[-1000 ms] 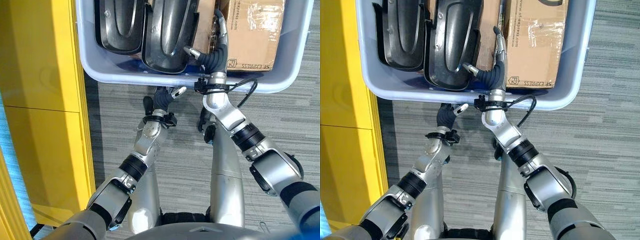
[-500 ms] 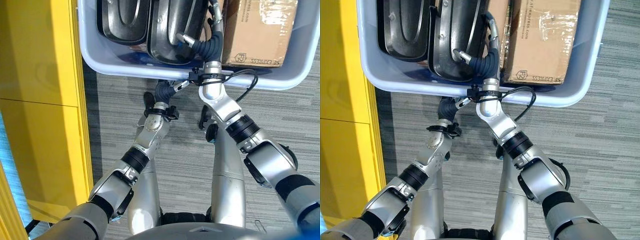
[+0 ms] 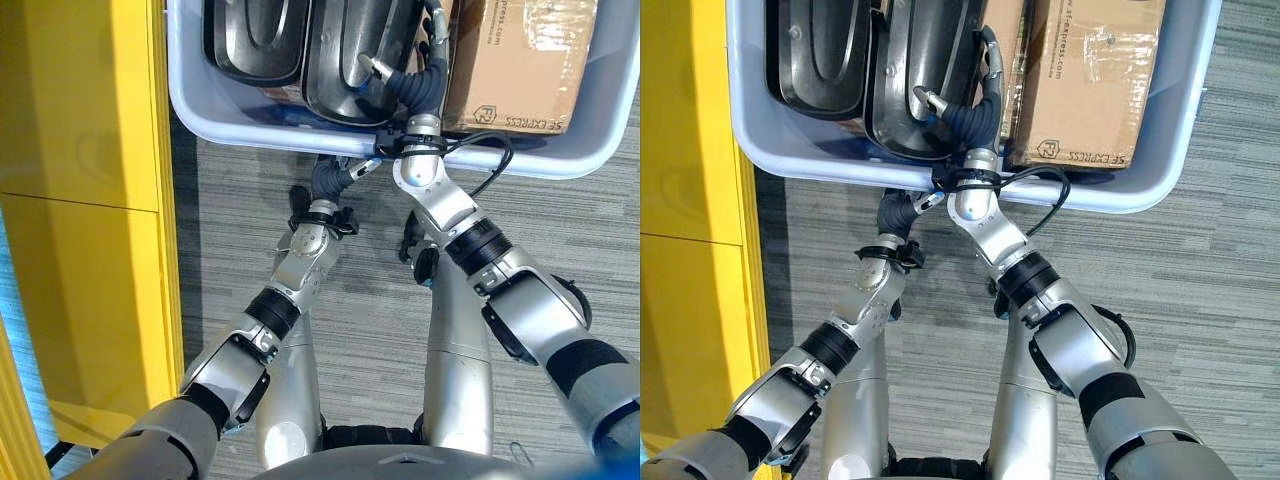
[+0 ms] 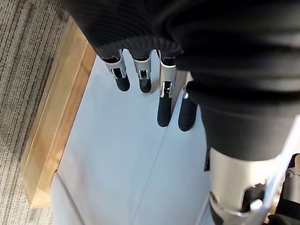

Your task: Move parts from the plastic box to the shelf.

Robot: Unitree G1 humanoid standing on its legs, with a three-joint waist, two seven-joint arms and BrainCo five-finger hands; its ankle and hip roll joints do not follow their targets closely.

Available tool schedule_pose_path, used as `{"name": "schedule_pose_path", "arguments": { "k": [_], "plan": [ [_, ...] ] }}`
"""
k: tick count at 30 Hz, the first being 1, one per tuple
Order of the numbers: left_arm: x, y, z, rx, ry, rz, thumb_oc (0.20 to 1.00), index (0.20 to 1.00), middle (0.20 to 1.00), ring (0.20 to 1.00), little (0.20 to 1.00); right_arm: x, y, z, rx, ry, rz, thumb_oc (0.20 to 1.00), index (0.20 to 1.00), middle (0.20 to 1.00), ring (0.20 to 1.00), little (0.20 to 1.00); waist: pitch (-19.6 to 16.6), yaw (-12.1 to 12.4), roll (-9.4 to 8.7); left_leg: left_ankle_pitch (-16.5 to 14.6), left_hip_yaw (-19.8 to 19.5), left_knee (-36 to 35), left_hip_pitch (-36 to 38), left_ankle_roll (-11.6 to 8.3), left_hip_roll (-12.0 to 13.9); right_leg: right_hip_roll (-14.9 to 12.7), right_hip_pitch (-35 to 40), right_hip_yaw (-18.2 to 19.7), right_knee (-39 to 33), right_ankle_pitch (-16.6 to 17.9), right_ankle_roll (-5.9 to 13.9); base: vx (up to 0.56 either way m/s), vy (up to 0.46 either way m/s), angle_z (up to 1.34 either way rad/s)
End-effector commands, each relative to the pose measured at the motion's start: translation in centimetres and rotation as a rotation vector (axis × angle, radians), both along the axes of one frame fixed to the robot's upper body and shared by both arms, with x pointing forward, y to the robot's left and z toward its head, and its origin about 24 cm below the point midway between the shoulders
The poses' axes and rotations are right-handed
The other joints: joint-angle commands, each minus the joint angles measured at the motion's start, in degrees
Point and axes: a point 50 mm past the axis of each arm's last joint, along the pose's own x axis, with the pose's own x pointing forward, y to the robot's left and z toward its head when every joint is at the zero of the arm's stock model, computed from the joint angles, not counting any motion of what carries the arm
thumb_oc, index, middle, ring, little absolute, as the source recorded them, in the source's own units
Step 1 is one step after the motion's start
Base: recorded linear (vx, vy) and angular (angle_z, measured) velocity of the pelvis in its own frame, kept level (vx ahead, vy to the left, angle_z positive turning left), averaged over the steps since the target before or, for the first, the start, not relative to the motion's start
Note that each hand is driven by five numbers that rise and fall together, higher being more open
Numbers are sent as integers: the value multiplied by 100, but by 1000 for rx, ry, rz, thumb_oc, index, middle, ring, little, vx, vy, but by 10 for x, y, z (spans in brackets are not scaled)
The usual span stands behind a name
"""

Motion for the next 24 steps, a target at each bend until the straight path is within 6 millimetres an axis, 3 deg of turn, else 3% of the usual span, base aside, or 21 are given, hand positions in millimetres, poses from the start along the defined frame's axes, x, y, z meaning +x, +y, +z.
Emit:
{"name": "schedule_pose_path", "arguments": {
  "k": [1, 10, 14, 24],
  "plan": [
    [6, 4, 40, -135, -149, 57, 1000, 1000, 1000, 1000, 1000, 22, -40, -44, -93, 216, -189, 1000, 1000, 1000, 1000, 1000, -161, 162, 323, -587, 224, 313, -243, 421, -293, 144, 119, 99, 526, -288, 218, 39, 28, 1],
    [13, 3, 46, -137, -148, 69, 1000, 1000, 1000, 1000, 1000, 31, -50, -61, -103, 351, -237, 1000, 1000, 1000, 1000, 1000, -161, 174, 302, -660, 219, 421, -391, 453, -260, 114, 19, 111, 580, -286, 244, 25, 26, 4],
    [16, 4, 50, -134, -146, 74, 1000, 1000, 1000, 1000, 1000, 30, -57, -48, 12, 270, -268, 1000, 1000, 1000, 1000, 1000, -161, 159, 262, -677, 231, 427, -399, 468, -242, 113, 29, 97, 540, -239, 285, 9, 10, 0],
    [17, 6, 53, -150, -148, 121, 1000, 1000, 1000, 1000, 1000, 29, -55, -40, -60, 227, -311, 1000, 1000, 1000, 1000, 1000, -161, 123, 230, -735, 236, 509, -476, 480, -224, 118, -46, 115, 549, -229, 305, 0, 0, 0]
  ]
}}
